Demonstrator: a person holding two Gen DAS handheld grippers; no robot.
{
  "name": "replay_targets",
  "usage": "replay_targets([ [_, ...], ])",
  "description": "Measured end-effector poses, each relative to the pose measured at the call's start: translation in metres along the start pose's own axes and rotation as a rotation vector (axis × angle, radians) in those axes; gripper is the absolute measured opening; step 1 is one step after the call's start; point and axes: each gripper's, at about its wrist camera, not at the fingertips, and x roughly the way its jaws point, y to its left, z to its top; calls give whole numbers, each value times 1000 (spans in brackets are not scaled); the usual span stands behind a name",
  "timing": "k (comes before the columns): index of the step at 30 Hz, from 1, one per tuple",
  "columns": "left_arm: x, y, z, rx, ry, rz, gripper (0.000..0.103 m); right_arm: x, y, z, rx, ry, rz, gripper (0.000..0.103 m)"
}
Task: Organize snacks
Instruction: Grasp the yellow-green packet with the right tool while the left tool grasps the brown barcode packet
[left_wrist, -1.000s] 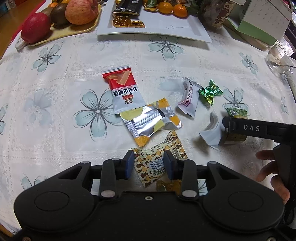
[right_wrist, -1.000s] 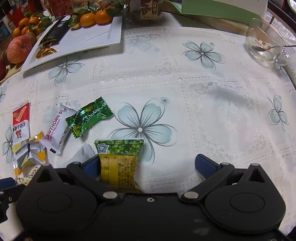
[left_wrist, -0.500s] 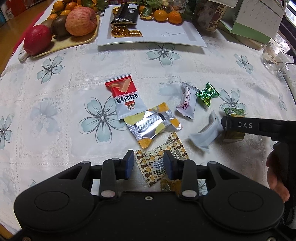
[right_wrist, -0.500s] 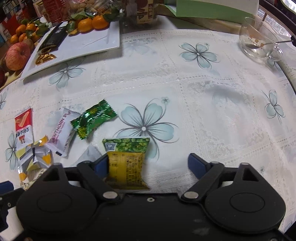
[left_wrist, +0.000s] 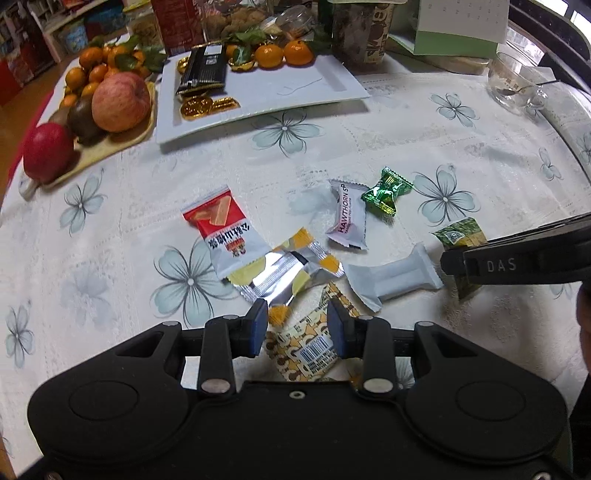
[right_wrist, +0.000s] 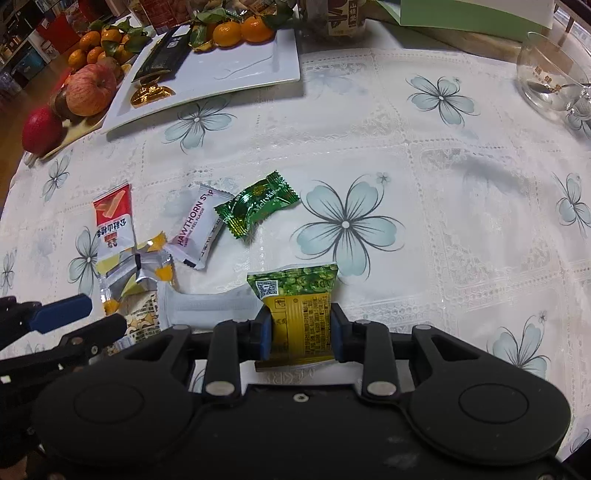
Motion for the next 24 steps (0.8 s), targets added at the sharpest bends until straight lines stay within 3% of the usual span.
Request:
replay_targets([
  [6, 26, 3, 1, -57, 107, -84, 46, -12, 4, -3, -18, -9, 35, 32],
  [10, 22, 5, -10, -82, 163, -145, 46, -19, 2, -5, -17, -12, 47, 32],
  [13, 14, 3, -15, -73, 153, -155, 46, -21, 0, -6, -12, -9, 48, 32],
  [17, 3, -2, -14, -15, 100, -101, 46, -19, -2, -6, 1, 9, 59, 32],
  [24, -7, -6, -23, 172, 49, -105, 47, -19, -3, -4, 1, 5, 45, 32],
])
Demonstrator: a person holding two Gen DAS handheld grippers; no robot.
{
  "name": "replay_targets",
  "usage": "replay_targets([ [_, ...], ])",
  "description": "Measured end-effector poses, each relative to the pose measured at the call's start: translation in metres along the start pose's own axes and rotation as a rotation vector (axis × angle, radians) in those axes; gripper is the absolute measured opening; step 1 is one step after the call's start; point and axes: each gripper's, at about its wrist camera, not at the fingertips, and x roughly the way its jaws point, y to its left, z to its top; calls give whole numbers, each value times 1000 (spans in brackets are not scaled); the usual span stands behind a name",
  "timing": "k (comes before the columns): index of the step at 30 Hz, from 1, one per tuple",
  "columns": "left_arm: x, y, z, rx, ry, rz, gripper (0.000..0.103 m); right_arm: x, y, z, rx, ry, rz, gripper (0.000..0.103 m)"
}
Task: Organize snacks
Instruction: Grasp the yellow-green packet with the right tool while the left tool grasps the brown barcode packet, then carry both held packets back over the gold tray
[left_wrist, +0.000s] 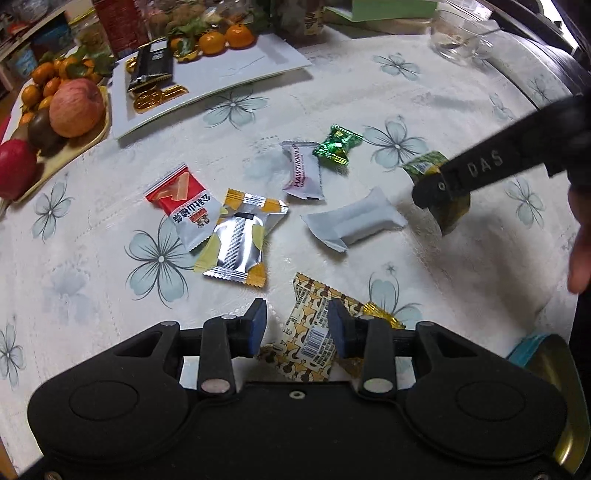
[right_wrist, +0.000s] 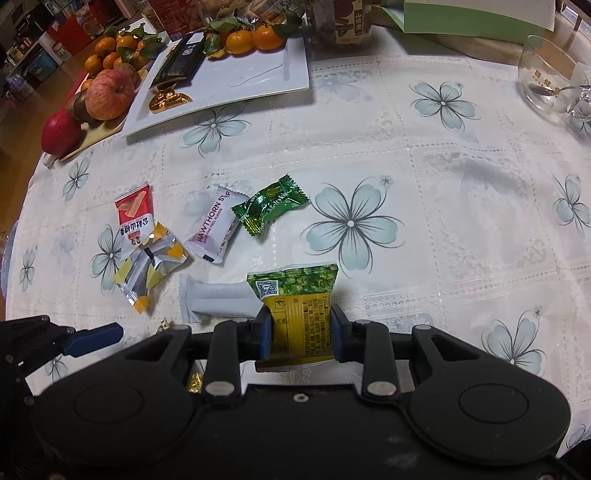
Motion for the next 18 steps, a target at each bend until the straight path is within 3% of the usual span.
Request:
replay_targets([
  [7, 7, -22, -10, 188, 7, 56, 48, 0, 6, -3, -30, 4, 8, 32],
  [11, 9, -29, -15, 226, 14, 60, 50, 0, 6, -4, -38, 10, 10, 32],
  [14, 19, -28, -14, 213, 50, 89, 52, 0, 6, -3, -40, 6, 8, 32],
  [18, 24, -19, -7, 124, 74, 62, 52, -1, 7, -3, -48, 1, 6, 32],
])
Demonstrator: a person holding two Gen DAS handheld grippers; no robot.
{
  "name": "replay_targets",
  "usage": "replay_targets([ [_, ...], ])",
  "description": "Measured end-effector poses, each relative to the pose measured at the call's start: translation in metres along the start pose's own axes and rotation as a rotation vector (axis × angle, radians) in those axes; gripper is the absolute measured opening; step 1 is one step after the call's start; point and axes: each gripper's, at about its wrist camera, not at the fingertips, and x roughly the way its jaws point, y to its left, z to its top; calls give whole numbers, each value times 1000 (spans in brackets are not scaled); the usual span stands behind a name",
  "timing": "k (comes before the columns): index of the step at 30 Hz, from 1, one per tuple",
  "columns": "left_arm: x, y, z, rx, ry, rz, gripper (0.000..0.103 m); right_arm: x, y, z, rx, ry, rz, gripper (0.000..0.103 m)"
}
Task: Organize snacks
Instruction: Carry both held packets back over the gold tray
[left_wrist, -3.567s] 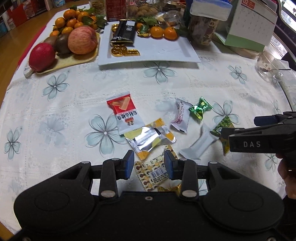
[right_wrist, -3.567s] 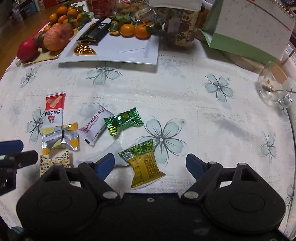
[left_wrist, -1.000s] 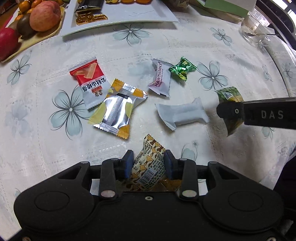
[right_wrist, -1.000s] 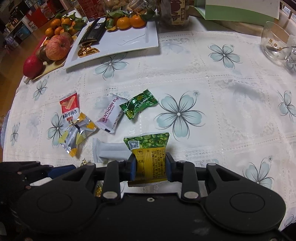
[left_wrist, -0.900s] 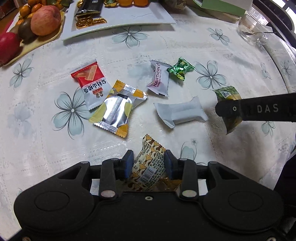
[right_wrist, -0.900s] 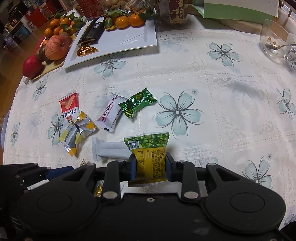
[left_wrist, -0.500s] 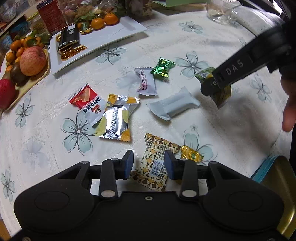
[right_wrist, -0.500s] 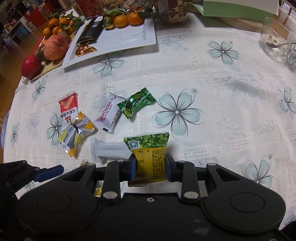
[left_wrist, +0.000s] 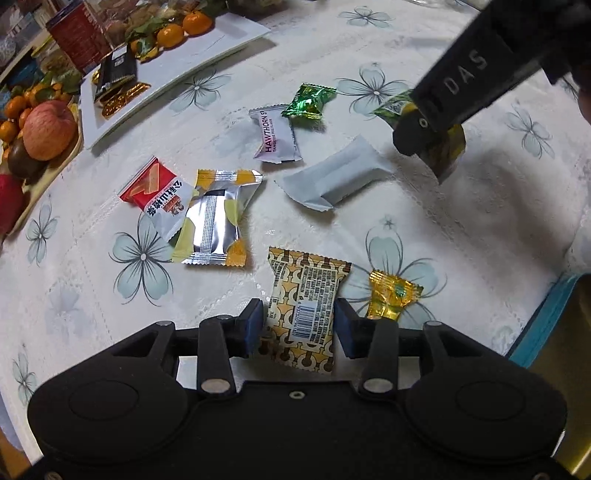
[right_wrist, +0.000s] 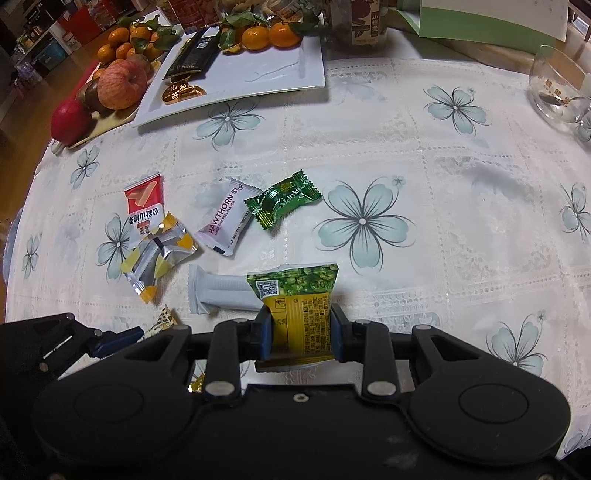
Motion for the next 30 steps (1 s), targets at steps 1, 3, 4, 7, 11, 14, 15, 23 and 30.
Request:
replay_targets([
  [1, 2, 3, 2, -36, 11, -7, 54, 0, 1, 0, -5, -2, -2, 32],
  [3, 4, 12, 5, -117, 19, -30, 51, 0, 2, -1, -14, -4, -6, 32],
  [4, 5, 16, 6, -163, 21, -48, 46, 0, 3, -1, -17, -5, -7, 32],
  [7, 2, 25, 8, -272, 9, -60, 40, -4, 4, -3, -30, -21, -5, 32],
  [11, -26, 27, 5, -375, -54, -45, 40, -21, 4, -9, -47, -86, 20, 32],
  [14, -55, 24, -6, -425, -98, -10, 41, -40, 2, -18, -35, -134, 36, 32],
  [15, -66, 20, -11, -428, -116, 19, 41, -47, 0, -22, -23, -146, 45, 32],
  [23, -120, -11, -80, -536, -250, 138, 41, -104, 2, -104, -3, -322, 53, 32],
  [30, -120, -41, -139, -597, -216, 130, 41, -119, 7, -207, -27, -360, 46, 32],
])
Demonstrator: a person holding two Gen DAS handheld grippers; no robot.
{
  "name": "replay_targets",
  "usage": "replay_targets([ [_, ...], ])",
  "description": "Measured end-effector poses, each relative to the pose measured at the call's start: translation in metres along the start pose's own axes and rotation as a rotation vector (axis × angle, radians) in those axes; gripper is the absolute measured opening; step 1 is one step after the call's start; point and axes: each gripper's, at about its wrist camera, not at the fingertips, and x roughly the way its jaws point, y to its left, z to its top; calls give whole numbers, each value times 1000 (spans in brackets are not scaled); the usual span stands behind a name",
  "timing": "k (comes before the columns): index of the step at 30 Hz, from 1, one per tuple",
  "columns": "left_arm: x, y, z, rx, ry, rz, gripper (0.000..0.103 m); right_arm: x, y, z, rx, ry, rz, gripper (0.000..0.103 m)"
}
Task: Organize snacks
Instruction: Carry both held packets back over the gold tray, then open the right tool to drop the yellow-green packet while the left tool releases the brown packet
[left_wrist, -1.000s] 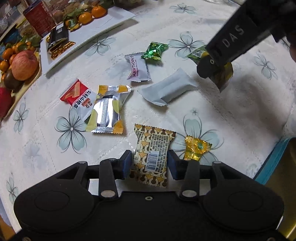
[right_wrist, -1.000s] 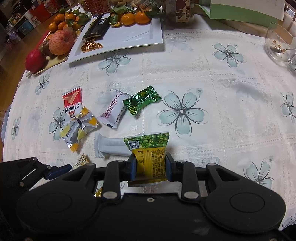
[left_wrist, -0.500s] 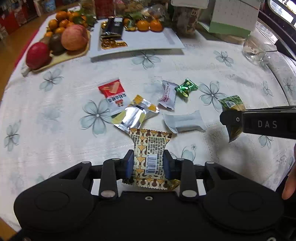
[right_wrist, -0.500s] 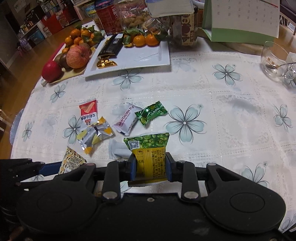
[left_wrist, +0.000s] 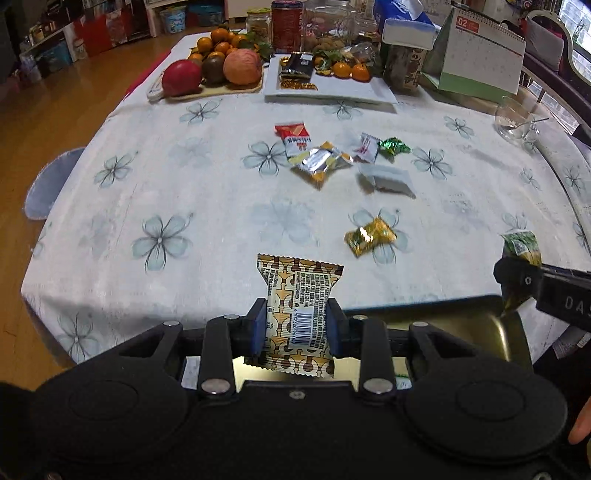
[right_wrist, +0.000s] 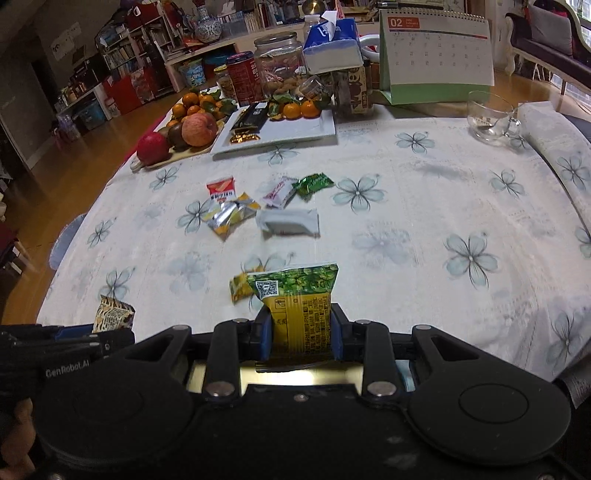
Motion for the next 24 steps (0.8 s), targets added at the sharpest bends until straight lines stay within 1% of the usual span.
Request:
replay_targets([
  [4, -4, -3, -28, -1, 11, 25, 41, -9, -4, -39, 44, 38, -3, 32],
  [7, -9, -9, -43, 12, -7, 43, 41, -16, -8, -60, 78, 29, -44, 32],
  [11, -14, -11, -60, -7, -22, 9, 41, -28, -18, -80, 162, 7, -30, 32],
  [12, -15, -12, -64, -13, -27, 1, 41, -30, -18, -84, 173, -3, -38, 32],
  [14, -17, -15, -72, -14, -43, 7, 41, -33, -16, -87, 168, -22, -52, 32],
  [16, -20, -21, -79, 4, -64, 22, 41, -35, -11, -90, 144, -37, -54, 32],
  [17, -22, -23, -82, 13, -72, 15, 41, -37, -8, -91, 128, -47, -56, 33],
  [20, -24, -27, -86, 38, -70, -18, 41, -37, -2, -94, 87, -48, -68, 33],
  [24, -21, -31, -87, 57, -53, -1, 42, -35, -1, -98, 80, -26, -67, 33],
])
